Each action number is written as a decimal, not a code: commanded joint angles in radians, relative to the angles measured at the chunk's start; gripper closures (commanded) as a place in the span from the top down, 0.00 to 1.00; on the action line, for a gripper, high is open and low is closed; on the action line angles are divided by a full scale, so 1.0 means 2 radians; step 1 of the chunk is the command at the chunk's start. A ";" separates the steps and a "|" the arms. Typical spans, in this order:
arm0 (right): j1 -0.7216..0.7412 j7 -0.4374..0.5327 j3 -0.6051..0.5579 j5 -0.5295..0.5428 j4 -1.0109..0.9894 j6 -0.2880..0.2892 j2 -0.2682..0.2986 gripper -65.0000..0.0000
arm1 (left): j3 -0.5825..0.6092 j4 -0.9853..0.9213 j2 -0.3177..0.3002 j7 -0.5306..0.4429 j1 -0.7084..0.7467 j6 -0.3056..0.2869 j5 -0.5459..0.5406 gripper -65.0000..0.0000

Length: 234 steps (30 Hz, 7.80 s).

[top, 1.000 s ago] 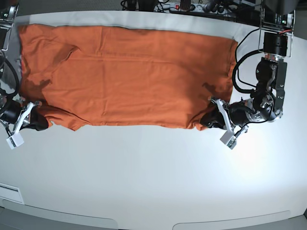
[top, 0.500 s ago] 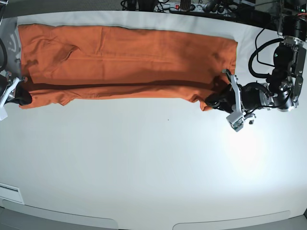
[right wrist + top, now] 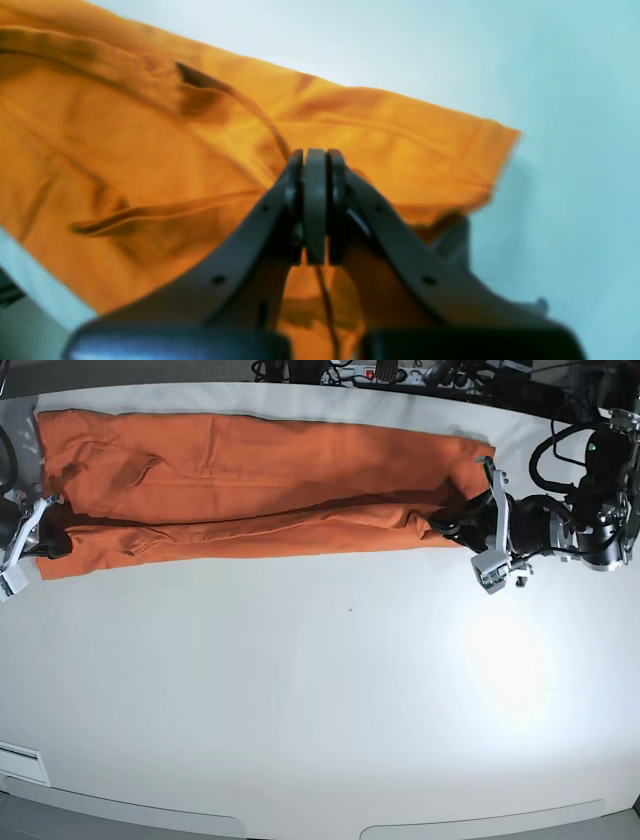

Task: Fold the T-shirt properly
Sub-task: 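Fold the grasped edge over toward the other folded edge with both grippers, then lower the folded edge onto the shirt and smooth it with both grippers, then open both grippers and withdraw them from the folded strip, then grasp the strip's hem end with the left gripper and collar end with the right, then lift the hem end with the left gripper and fold it toward the right gripper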

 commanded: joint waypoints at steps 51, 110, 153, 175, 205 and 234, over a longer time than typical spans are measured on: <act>-0.062 -0.038 0.032 -0.004 0.098 0.003 -0.100 0.00 | -0.006 0.085 -0.028 0.034 0.073 0.045 0.072 0.00; 0.042 0.178 -0.115 -0.323 0.008 -0.036 -0.115 0.00 | -0.006 -0.124 0.075 -0.155 -0.019 0.001 0.263 0.00; 0.023 0.035 0.122 -0.050 0.064 0.003 -0.096 0.31 | -0.303 -0.114 0.096 -0.067 0.042 0.134 0.139 0.70; 0.000 0.031 0.131 -0.047 0.064 0.003 -0.095 0.31 | -0.222 -0.331 0.147 -0.008 -0.017 0.043 -0.012 0.70; 0.000 0.054 0.126 -0.037 0.064 0.003 -0.096 0.00 | -0.179 -0.331 0.188 0.010 -0.077 0.047 0.006 0.00; -0.003 0.259 -0.120 -0.381 0.009 -0.056 -0.136 0.00 | -0.199 -0.317 0.181 0.020 -0.083 0.036 -0.035 0.00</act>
